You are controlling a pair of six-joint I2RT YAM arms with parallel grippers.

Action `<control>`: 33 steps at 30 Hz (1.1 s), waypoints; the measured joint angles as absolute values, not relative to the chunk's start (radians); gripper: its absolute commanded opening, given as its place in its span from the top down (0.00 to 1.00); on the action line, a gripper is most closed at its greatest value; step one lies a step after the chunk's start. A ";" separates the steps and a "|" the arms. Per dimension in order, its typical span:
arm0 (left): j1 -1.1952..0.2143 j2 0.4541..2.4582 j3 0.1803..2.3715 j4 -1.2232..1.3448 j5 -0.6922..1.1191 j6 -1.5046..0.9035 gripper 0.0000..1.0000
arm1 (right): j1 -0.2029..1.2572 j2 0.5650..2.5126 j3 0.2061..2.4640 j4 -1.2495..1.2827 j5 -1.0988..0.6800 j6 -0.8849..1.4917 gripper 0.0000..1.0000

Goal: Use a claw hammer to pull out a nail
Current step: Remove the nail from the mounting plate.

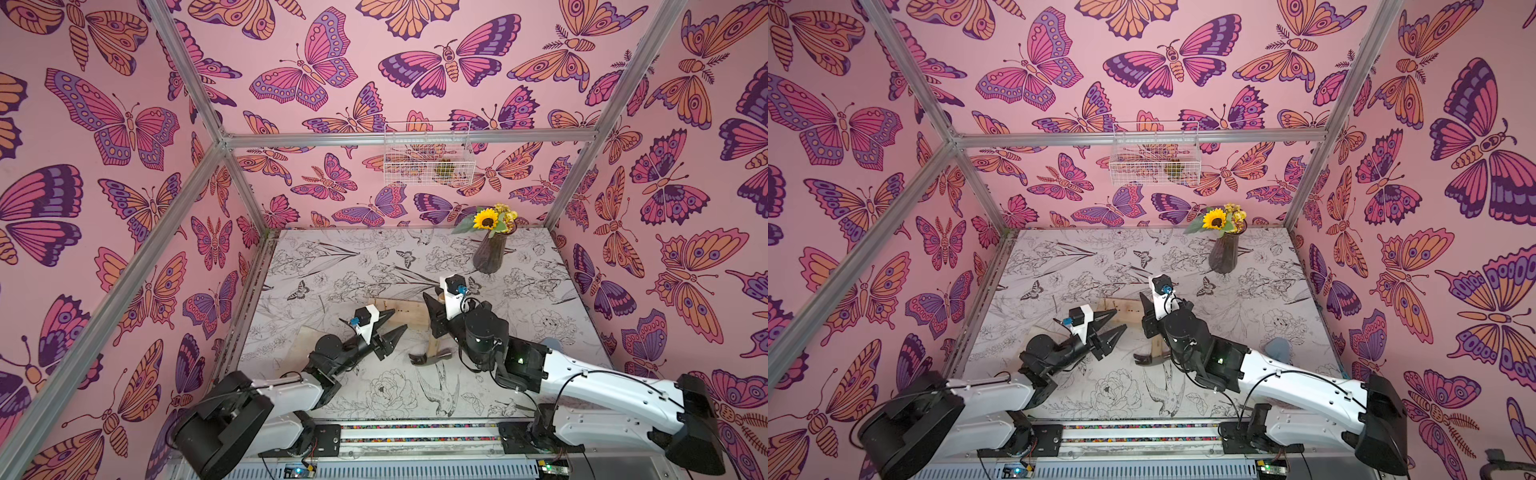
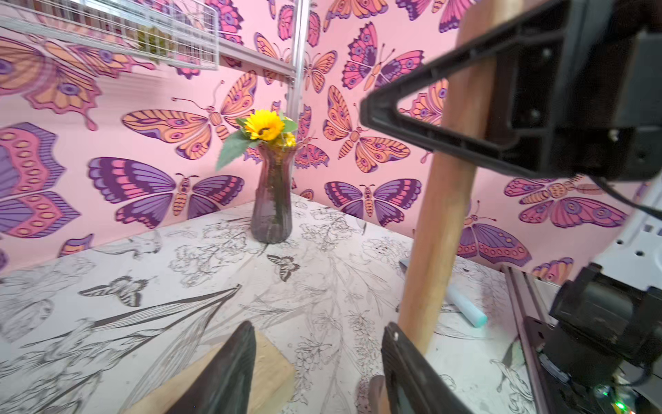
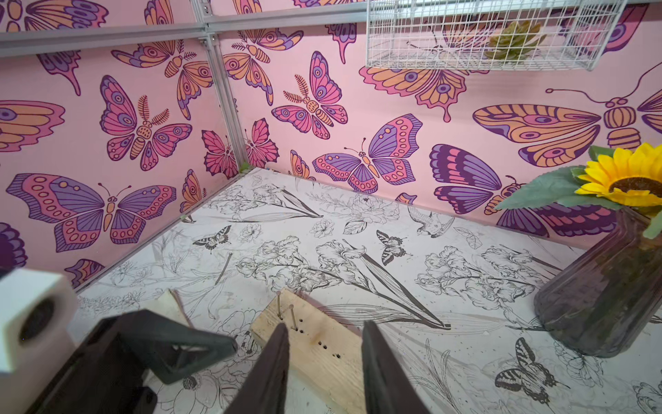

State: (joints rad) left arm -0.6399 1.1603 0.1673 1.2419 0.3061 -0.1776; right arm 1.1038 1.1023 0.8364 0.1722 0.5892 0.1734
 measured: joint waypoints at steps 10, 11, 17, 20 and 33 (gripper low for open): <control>-0.493 0.797 0.165 0.862 0.152 -0.223 0.39 | 1.103 1.251 1.170 0.076 0.672 0.107 1.00; -0.474 0.786 0.165 0.832 0.141 -0.231 0.40 | 1.103 1.274 1.212 0.077 0.686 0.099 1.00; -0.343 0.869 0.220 0.675 0.146 -0.308 0.46 | 1.103 1.442 1.406 0.139 0.775 -0.011 1.00; -0.284 0.953 0.254 0.665 0.178 -0.362 0.50 | 1.102 1.549 1.473 0.170 0.816 -0.075 1.00; -0.196 1.300 0.375 0.727 0.356 -0.504 0.54 | 1.053 1.824 1.582 0.147 0.846 -0.128 1.00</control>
State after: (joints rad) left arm -0.1963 1.2999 0.3752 0.7265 0.3557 -0.5041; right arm 1.0534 1.8236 1.5818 0.1474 0.8455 -0.1276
